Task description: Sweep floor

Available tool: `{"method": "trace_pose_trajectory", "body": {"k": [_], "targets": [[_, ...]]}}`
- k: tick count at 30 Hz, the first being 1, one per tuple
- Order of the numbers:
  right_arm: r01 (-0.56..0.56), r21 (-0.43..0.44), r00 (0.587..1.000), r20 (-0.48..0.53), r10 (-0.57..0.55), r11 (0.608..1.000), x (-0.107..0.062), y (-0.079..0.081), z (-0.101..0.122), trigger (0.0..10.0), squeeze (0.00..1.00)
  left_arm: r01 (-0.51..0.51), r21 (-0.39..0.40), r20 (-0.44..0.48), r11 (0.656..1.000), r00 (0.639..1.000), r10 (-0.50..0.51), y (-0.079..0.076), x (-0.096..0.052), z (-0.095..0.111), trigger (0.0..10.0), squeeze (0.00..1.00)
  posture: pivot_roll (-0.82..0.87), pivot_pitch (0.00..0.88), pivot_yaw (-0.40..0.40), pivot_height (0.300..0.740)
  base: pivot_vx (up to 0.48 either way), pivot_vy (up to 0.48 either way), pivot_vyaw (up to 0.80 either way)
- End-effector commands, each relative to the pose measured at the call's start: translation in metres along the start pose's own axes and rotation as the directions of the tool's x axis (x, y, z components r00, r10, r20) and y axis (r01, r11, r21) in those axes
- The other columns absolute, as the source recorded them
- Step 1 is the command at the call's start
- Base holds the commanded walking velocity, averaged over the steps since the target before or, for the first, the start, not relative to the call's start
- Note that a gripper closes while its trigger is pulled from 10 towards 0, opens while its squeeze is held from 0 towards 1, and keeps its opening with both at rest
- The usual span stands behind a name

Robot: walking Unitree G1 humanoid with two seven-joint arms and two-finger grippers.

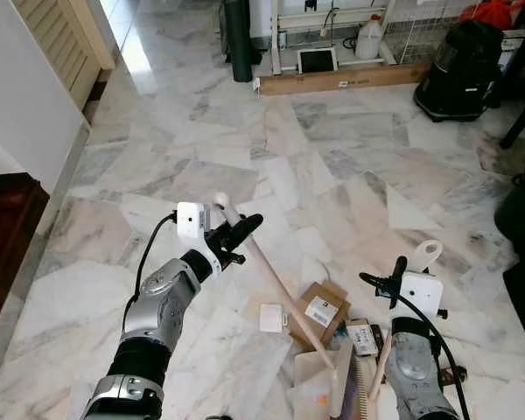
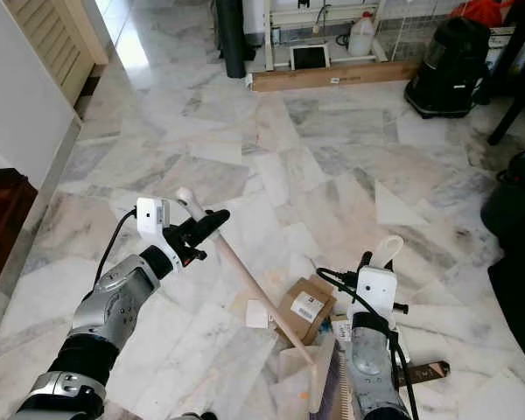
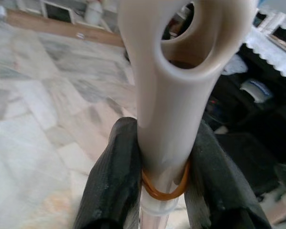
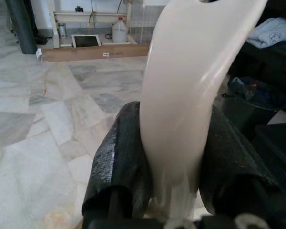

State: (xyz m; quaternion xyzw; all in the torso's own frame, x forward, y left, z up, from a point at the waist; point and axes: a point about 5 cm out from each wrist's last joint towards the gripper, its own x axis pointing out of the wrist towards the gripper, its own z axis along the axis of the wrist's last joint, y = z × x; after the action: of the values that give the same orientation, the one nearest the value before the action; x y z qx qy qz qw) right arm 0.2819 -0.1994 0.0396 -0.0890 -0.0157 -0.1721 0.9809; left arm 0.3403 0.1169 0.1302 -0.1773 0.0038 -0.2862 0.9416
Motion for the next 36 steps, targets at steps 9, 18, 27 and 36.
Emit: {"method": "trace_pose_trajectory", "body": {"k": [9,18,27,36], "targets": [[-0.081,0.043,0.995,-0.052,0.083,0.996,0.002,0.014,-0.003,10.0,0.00,-0.186,0.202,0.261,0.962,0.956,0.130,0.004,-0.006,0.049,10.0,0.00,0.08,0.000,0.102,0.740,0.000,0.000,0.00],[-0.154,0.065,0.988,-0.016,0.155,0.986,0.005,0.014,0.002,10.0,0.00,-0.276,0.245,0.341,0.929,0.922,0.184,0.005,-0.008,0.056,10.0,0.00,0.06,0.000,0.085,0.740,0.000,0.000,0.00],[-0.156,0.123,0.987,0.049,0.151,0.980,0.010,0.007,0.015,10.0,0.00,-0.372,0.378,0.354,0.848,0.904,0.239,0.011,-0.020,0.047,10.0,0.00,0.05,0.000,0.074,0.740,0.000,0.000,0.00],[-0.171,0.186,0.983,0.099,0.155,0.967,0.020,0.017,0.035,10.0,0.00,-0.386,0.510,0.280,0.768,0.919,0.276,0.022,-0.037,0.031,10.0,0.00,0.09,0.000,0.059,0.740,0.000,0.000,0.00]]}}
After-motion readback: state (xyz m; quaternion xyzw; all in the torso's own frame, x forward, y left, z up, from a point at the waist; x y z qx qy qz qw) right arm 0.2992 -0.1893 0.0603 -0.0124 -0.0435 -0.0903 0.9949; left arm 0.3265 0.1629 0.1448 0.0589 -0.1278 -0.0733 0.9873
